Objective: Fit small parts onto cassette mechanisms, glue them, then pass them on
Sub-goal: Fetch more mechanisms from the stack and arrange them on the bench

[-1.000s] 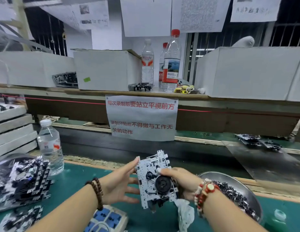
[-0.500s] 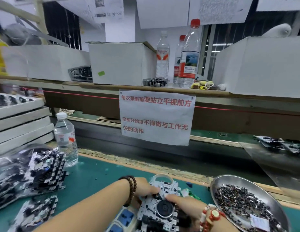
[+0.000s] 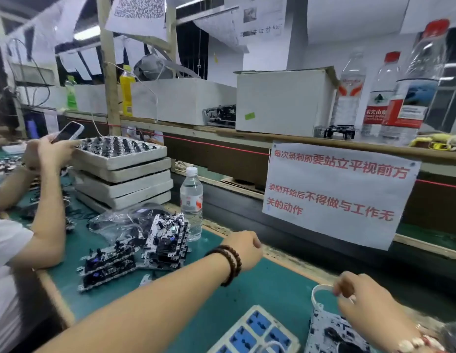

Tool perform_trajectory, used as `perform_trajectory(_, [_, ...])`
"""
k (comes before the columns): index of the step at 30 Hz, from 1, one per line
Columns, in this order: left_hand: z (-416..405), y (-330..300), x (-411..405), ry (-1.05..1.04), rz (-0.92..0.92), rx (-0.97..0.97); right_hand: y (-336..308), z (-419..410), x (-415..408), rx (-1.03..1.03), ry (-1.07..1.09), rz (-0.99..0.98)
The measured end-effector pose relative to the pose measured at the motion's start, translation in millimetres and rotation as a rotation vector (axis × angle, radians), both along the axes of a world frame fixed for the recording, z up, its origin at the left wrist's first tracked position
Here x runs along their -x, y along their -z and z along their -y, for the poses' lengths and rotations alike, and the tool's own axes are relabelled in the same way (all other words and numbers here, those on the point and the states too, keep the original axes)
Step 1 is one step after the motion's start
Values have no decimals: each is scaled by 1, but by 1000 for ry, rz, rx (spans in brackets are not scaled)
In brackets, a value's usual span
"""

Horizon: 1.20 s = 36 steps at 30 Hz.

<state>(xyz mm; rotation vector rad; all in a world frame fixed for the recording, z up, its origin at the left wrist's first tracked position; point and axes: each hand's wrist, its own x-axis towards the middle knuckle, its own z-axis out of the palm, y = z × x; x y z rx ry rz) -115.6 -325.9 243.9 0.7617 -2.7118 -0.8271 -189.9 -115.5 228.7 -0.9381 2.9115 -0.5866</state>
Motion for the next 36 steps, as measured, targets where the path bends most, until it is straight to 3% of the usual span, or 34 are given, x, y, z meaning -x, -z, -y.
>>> perform_trajectory(3, [34, 1, -24, -125, -76, 84, -15, 40, -26, 88, -162, 25])
perform_trajectory(7, [73, 10, -51, -355, -38, 168, -26, 96, -61, 161, -315, 81])
perform_trajectory(15, [117, 37, -74, -580, 99, 110, -17, 151, -84, 175, -377, 153])
perform_trajectory(20, [126, 53, -67, -608, 89, -31, -6, 157, -82, 94, -368, 153])
perform_trajectory(24, [121, 70, -67, -629, 40, -29, -2, 164, -77, 77, -351, 183])
perform_trajectory(29, [117, 85, -85, -626, 86, 51, 5, 173, -80, 72, -352, 247])
perform_trajectory(33, [136, 78, -113, -637, 149, 287, 9, 177, -83, 36, -365, 231])
perform_trajectory(36, [149, 80, -136, -619, 187, 346, 9, 180, -87, 7, -353, 213])
